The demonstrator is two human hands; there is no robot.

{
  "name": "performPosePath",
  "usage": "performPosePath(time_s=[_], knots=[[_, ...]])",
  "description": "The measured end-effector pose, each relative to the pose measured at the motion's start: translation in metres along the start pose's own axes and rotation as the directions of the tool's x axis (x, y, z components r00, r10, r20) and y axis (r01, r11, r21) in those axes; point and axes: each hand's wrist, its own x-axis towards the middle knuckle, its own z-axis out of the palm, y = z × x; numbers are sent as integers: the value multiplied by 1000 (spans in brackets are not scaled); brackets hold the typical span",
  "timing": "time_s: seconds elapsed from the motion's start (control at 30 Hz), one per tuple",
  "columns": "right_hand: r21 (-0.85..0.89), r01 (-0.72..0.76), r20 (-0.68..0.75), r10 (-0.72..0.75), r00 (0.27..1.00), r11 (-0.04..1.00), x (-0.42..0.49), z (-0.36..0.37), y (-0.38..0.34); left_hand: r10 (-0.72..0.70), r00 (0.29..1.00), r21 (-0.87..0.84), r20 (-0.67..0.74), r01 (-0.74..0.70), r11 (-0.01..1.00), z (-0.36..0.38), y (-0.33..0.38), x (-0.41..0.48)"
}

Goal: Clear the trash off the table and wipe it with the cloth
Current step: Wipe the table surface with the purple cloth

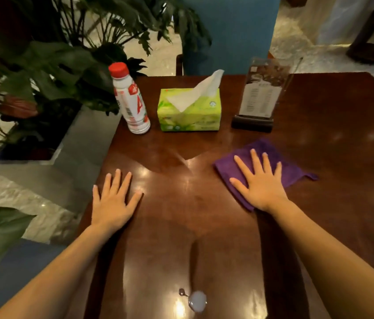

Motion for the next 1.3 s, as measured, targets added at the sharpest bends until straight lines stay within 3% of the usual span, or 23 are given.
performPosePath(time_s=[0.2,0.53,0.8,1.07,1.3], knots=[[31,12,-28,-12,1000,999,31,1,-61,29,991,42,-129,-24,999,7,0,0],[41,244,-9,-243,970,969,72,7,-199,52,987,47,-154,-45,998,12,-3,2],[39,390,25,-391,920,920,68,9,-250,156,978,-35,-136,-162,986,12,-24,-50],[-17,640,71,-637,767,769,29,13,-246,79,994,39,-72,-77,996,21,-40,-127],[-56,674,56,-671,739,737,-4,16,-200,48,994,45,-93,-44,998,27,-34,-171]])
